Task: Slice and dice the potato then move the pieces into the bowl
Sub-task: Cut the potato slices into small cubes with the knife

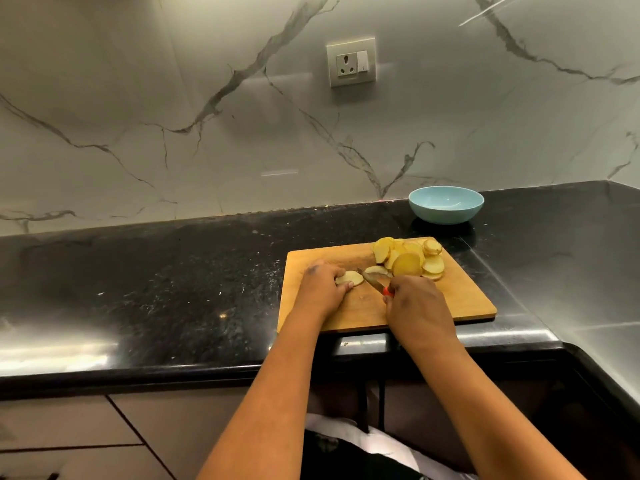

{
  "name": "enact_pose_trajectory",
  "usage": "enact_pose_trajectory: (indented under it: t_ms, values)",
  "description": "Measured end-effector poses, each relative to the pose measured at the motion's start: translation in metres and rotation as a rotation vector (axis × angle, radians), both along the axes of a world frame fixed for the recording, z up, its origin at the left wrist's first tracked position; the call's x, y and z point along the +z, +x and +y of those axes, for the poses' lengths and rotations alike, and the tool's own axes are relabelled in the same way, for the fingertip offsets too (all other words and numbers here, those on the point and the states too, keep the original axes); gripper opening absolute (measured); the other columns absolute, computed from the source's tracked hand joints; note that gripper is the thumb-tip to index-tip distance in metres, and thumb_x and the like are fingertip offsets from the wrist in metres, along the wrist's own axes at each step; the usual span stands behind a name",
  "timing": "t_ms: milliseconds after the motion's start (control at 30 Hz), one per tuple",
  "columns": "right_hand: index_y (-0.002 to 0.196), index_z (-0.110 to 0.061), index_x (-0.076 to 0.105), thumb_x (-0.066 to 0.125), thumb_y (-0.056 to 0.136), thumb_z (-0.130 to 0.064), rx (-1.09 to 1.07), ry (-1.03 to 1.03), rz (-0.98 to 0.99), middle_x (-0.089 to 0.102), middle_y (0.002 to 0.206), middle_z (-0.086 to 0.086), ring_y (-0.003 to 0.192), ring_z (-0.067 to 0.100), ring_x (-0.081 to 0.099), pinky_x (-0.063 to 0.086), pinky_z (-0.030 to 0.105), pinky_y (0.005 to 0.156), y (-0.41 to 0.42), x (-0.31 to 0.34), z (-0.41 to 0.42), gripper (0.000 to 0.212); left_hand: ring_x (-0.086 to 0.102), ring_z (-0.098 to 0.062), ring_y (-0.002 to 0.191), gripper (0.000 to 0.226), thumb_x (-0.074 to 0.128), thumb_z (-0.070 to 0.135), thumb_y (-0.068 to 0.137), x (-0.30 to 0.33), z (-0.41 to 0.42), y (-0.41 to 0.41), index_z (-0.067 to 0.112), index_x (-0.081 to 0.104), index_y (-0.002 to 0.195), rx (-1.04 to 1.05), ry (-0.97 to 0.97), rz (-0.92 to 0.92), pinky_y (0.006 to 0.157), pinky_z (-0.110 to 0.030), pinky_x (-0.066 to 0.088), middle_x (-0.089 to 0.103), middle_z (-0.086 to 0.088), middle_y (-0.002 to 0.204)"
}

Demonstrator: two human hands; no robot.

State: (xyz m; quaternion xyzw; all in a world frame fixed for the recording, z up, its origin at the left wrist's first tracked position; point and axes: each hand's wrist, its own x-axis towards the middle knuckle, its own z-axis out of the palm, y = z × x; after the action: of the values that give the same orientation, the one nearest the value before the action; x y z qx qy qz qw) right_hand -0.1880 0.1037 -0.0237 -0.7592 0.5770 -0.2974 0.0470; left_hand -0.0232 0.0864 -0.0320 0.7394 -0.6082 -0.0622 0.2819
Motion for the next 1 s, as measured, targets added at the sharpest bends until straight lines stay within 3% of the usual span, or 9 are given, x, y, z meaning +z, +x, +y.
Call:
enact_pose_trajectory:
  t_ms: [200, 367, 567, 833, 1000]
  values:
    - [0.103, -0.018, 0.063, 0.053, 0.097, -0.016, 0.039, 0.022, 0.037, 0.063, 0.100, 0.001, 0.090, 0.014, 0.055, 0.041, 0.023, 0.075, 0.007, 0.002, 0.009, 0.012, 0.057, -0.020, 0.111, 0.041, 0.068, 0.030, 0.092, 0.006, -0.002, 0.008, 0.012, 0.064, 0.128, -0.079, 0.054, 0.009, 0.102, -0.032, 0.045, 0.058, -0.005, 0.125]
    - [0.114, -0.019, 0.052, 0.052, 0.096, -0.012, 0.026, 0.060, 0.019, 0.059, 0.100, 0.005, 0.082, 0.017, 0.052, 0.038, 0.025, 0.068, -0.001, 0.016, 0.006, 0.019, 0.052, -0.022, 0.117, 0.048, 0.070, 0.036, 0.089, 0.009, -0.004, 0.010, 0.018, 0.060, 0.133, -0.108, 0.055, -0.039, 0.105, -0.037, 0.043, 0.055, -0.005, 0.127]
    - [0.116, -0.022, 0.061, 0.058, 0.094, -0.015, 0.058, 0.121, 0.090, 0.062, 0.108, 0.005, 0.091, 0.018, 0.057, 0.049, 0.026, 0.074, 0.001, 0.035, 0.000, 0.023, 0.050, -0.022, 0.123, 0.034, 0.064, 0.032, 0.094, -0.001, -0.006, 0.002, 0.015, 0.069, 0.122, -0.116, 0.025, -0.041, 0.108, -0.032, 0.037, 0.062, -0.002, 0.131]
    - [0.109, -0.017, 0.065, 0.059, 0.090, -0.006, 0.092, 0.214, 0.120, 0.048, 0.091, 0.000, 0.079, 0.015, 0.050, 0.048, 0.026, 0.070, 0.019, 0.045, 0.007, 0.022, 0.060, -0.019, 0.116, 0.026, 0.067, 0.026, 0.092, -0.002, -0.007, 0.001, 0.011, 0.074, 0.112, -0.106, -0.007, 0.027, 0.104, -0.029, 0.041, 0.069, -0.004, 0.121]
    - [0.124, -0.014, 0.059, 0.068, 0.084, -0.006, 0.066, 0.382, 0.355, 0.047, 0.088, 0.003, 0.082, 0.019, 0.050, 0.049, 0.031, 0.078, 0.008, 0.078, 0.012, 0.043, 0.060, -0.017, 0.114, 0.028, 0.069, 0.028, 0.090, -0.002, -0.004, 0.000, 0.011, 0.073, 0.113, -0.075, -0.026, 0.091, 0.103, -0.029, 0.043, 0.070, -0.004, 0.119]
